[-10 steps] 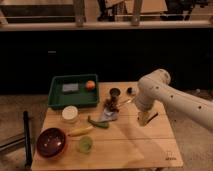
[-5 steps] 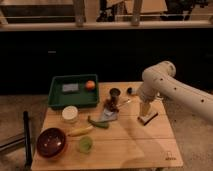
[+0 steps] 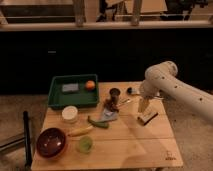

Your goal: Wipe tray with brush

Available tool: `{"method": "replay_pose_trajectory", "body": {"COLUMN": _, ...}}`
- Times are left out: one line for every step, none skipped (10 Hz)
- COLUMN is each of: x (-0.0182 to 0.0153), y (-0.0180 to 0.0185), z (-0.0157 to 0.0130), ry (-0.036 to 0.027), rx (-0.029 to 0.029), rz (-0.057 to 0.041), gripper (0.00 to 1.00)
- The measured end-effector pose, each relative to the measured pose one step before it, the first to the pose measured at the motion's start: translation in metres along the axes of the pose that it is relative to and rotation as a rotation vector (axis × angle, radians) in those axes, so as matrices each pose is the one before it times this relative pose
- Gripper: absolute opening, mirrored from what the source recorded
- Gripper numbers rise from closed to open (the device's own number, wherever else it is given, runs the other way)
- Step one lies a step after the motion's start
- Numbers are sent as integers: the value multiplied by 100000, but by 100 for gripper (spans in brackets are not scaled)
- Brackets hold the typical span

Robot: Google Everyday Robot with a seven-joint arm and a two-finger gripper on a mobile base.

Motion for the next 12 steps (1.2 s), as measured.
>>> {"method": "replay_pose_trajectory", "body": {"x": -2, "y": -825, "z": 408, "ry": -990, "rx": 843, "rz": 1666, "gripper": 80}}
{"method": "replay_pose_trajectory", "body": {"x": 55, "y": -903, "z": 447, "ry": -1134, "rx": 899, "rz": 1813, "gripper": 80}}
{"method": "replay_pose_trajectory", "body": {"x": 183, "y": -586, "z": 174, "ry": -697, "rx": 661, "rz": 1393, "gripper": 80}}
{"method": "replay_pose_trajectory", "body": {"x": 209, "y": -459, "z": 129, "ry": -523, "rx": 537, "rz": 1260, "gripper": 80}}
{"method": "replay_pose_trajectory", "body": {"x": 466, "y": -581, "z": 321, "ry": -405, "rx": 389, "rz": 1729, "gripper": 80}}
{"method": "replay_pose_trajectory", "body": {"x": 482, "y": -742, "z": 450, "ry": -477, "rx": 496, "rz": 1059, "gripper": 80}}
{"method": "replay_pose_trajectory", "body": {"x": 448, "y": -601, "z": 425, "ry": -305, "rx": 529, "rz": 760, "gripper": 80}}
{"method": "replay_pose_trajectory", "body": {"x": 120, "y": -450, "z": 213, "ry": -381, "rx": 604, "rz": 599, "gripper": 80}}
{"method": "replay_pose_trajectory", "body": {"x": 167, "y": -861, "z": 228, "ry": -685, "rx": 1245, "rz": 1309, "gripper": 80}}
{"method": "replay_pose_trajectory", "body": {"x": 65, "y": -726, "z": 138, "ry": -697, "rx": 1045, "rz": 1193, "gripper": 80}}
{"method": "replay_pose_trajectory", "body": {"x": 7, "y": -629, "z": 26, "ry": -660, "rx": 896, "rz": 1047, "gripper": 80}}
{"method": "replay_pose_trajectory", "body": {"x": 55, "y": -800, "z": 183, "ry": -825, "rx": 876, "rz": 1575, "gripper": 80}}
